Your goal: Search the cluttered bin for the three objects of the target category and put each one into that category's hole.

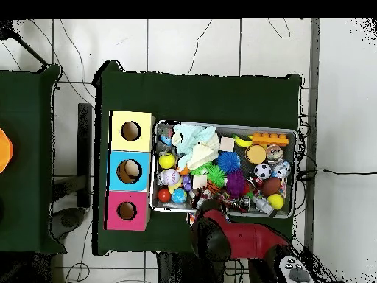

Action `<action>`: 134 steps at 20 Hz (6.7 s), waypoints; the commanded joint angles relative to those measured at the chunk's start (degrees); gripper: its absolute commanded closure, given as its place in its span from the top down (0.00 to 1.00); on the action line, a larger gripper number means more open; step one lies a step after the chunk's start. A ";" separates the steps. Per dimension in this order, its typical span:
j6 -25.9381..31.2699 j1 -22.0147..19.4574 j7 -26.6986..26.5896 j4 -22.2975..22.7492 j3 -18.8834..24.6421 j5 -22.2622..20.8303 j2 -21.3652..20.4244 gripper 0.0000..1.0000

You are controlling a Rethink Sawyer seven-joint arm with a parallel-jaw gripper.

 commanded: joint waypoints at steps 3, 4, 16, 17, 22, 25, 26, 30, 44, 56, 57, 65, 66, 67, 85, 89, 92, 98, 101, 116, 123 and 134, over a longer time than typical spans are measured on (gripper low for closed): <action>0.99 -0.17 10.34 -3.92 -0.05 7.52 4.99 1.00; 0.25 0.32 10.37 -4.80 -1.13 8.25 5.50 1.00; -0.30 2.45 8.73 -6.35 -5.73 12.44 6.30 1.00; -0.53 2.58 8.75 -6.25 -5.87 12.66 6.37 1.00; -1.46 3.01 8.88 -6.03 -6.55 13.73 6.65 1.00; -1.85 3.25 8.98 -5.72 -6.64 14.24 6.67 1.00; -1.94 3.10 8.98 -5.52 -6.42 14.35 6.62 1.00; -1.76 3.19 8.29 -5.15 -6.13 14.10 6.38 1.00; 0.01 3.99 8.51 -3.88 -5.48 14.59 5.36 1.00; -0.46 2.90 6.80 -4.57 -3.65 12.41 7.20 1.00; -0.55 2.90 6.84 -4.55 -3.62 12.40 7.26 1.00; 0.36 2.25 6.75 -4.48 -2.37 12.50 6.34 1.00; 0.00 1.96 6.59 -4.34 -2.23 12.07 6.25 1.00; -0.25 2.03 6.53 -4.27 -2.31 11.88 6.16 1.00; 0.41 3.62 6.99 -3.83 -4.61 12.84 7.32 1.00; 0.07 3.64 7.42 -4.93 -3.99 13.56 8.76 1.00; 0.36 3.62 7.76 -6.06 -2.89 14.44 9.63 1.00; 4.74 3.79 7.14 -3.69 -2.89 14.88 4.81 1.00; 7.88 4.00 6.82 -2.13 -3.17 15.31 1.32 1.00; 7.86 3.02 7.26 -2.15 -1.52 15.07 0.93 1.00; 6.79 2.78 7.69 -2.18 -0.85 15.17 1.98 1.00; 0.11 1.83 9.11 -3.62 0.50 14.75 7.52 1.00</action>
